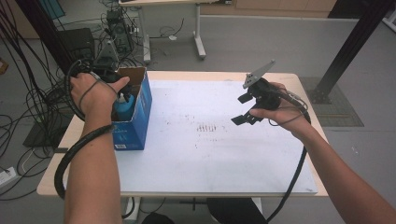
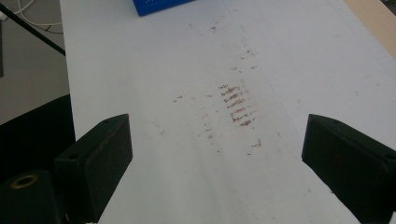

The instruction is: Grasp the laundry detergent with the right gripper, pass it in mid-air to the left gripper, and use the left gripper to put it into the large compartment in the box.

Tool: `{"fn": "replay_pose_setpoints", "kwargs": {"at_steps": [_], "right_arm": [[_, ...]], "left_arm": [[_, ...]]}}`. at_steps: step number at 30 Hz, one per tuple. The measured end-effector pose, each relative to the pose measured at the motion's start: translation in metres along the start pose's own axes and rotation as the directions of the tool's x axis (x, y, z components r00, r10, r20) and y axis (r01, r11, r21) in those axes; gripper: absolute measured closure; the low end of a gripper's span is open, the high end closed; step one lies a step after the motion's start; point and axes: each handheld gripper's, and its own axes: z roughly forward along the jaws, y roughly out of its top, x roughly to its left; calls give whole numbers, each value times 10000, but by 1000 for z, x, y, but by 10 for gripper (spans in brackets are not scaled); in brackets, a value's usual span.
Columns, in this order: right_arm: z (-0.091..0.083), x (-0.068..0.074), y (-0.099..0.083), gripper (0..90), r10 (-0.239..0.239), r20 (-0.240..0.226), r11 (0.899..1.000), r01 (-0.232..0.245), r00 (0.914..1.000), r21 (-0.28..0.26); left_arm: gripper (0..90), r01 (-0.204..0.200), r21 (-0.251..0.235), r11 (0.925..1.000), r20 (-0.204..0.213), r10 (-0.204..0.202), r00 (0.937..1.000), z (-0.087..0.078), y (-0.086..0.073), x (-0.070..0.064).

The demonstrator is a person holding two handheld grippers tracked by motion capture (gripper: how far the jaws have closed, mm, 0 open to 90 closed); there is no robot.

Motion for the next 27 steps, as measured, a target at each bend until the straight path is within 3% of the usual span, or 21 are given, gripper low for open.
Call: {"fn": "replay_pose_setpoints", "kwargs": {"at_steps": [9,12,16,25,27], "right_arm": [[-4,-5,4,87,60,133,9999,-61,9999,102],[-5,-8,4,87,118,162,9998,-120,9998,140],[-7,-10,5,89,135,197,9998,-138,9997,168],[-15,-19,5,91,313,366,9992,-322,9988,244],[-16,-20,5,91,320,381,9989,-333,9988,325]], "left_arm": [[192,-586,-442,9973,428,605,9972,-19,-5,-7],[190,-1032,-597,9929,462,1060,9933,-23,-6,-15],[166,-1334,-782,9880,696,1389,9879,-27,-6,-26],[110,-2271,-858,9701,1050,2355,9662,-35,-6,-57],[95,-2549,-901,9628,1084,2639,9584,-36,-7,-65]]}}
